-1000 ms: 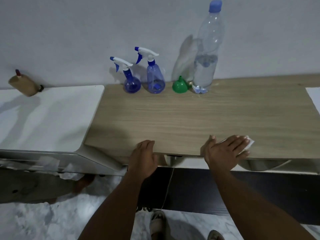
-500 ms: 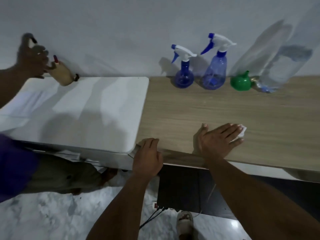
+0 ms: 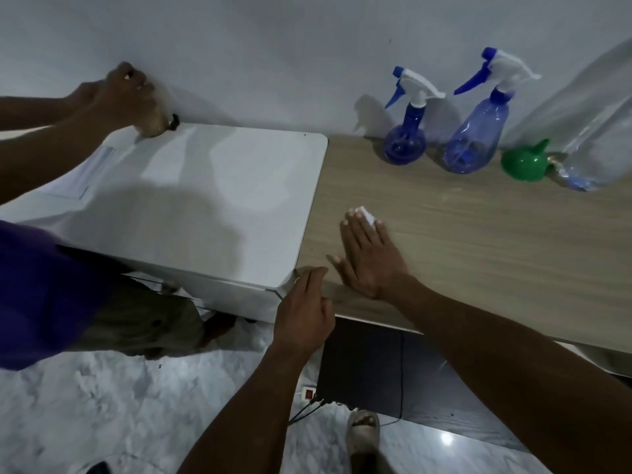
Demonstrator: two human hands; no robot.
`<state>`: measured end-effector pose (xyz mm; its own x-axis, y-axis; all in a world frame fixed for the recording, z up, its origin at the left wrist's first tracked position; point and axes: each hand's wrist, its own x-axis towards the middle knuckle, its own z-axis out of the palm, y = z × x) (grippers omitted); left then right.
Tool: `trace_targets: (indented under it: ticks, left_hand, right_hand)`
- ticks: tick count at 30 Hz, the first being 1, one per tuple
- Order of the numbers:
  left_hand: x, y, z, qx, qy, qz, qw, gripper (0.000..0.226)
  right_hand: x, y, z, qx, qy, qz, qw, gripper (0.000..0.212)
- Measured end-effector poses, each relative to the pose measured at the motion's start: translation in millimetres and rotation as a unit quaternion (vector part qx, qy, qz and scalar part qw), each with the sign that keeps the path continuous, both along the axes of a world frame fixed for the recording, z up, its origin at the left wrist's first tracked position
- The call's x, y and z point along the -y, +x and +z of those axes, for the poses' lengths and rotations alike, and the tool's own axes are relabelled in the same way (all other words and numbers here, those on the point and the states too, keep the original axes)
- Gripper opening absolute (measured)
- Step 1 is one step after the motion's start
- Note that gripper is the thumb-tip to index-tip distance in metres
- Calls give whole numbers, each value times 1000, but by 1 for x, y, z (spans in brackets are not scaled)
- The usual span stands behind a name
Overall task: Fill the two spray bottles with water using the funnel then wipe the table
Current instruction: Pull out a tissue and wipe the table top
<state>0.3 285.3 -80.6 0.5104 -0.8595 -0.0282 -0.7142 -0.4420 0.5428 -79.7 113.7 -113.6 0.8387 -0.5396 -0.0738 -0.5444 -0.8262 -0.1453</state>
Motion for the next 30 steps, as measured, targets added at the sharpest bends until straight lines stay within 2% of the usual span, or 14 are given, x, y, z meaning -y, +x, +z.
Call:
trace_targets:
  ticks: [4, 7, 9, 12, 15, 17, 19, 20, 23, 24, 25, 27, 29, 30]
  left_hand:
    - [3, -8, 5, 11, 15, 7, 1000, 50]
    - [4, -16, 8, 30, 50, 9, 998, 50]
    - [2, -23, 12, 40, 62, 1, 997, 48]
    - [0, -37, 16, 48, 72, -22, 996, 44]
    - [5, -61, 23, 72, 75, -55, 993, 37]
    - [17, -83, 34, 81, 68, -76, 991, 37]
    - [33, -112, 49, 92, 64, -99, 989, 39]
    - [42, -129, 57, 95, 62, -110, 987, 39]
    - [66, -187, 83, 107, 48, -146, 982, 40]
    - [74, -208, 92, 108, 43, -158, 981, 40]
    - [82, -229, 101, 109, 39, -168, 979, 40]
    - [99, -271, 118, 111, 30, -187, 976, 40]
    - [117, -315, 135, 117, 23, -212, 970, 41]
    - [125, -337, 142, 122, 20, -228, 966, 41]
  right_hand:
    - [-11, -37, -4, 23, -49, 111, 992, 74]
    - [-14, -69, -11, 38, -77, 143, 986, 68]
    - [-19, -95, -19, 80, -90, 145, 982, 59]
    - [-28, -137, -19, 191, -105, 125, 968, 42]
    - [-32, -172, 7, 218, -93, 41, 971, 20]
    - [-30, -196, 31, 205, -24, -76, 975, 26]
    - [-21, -225, 52, 217, 100, -194, 952, 42]
    - [-16, -241, 65, 242, 196, -251, 917, 46]
    - [5, -297, 103, 287, 468, -350, 759, 45]
    - [11, -319, 115, 287, 519, -369, 716, 43]
    - [15, -342, 126, 283, 549, -381, 688, 40]
    - [21, -392, 150, 276, 575, -374, 673, 29]
    - [28, -443, 170, 278, 566, -340, 697, 9]
    - [31, -469, 181, 280, 549, -325, 717, 13]
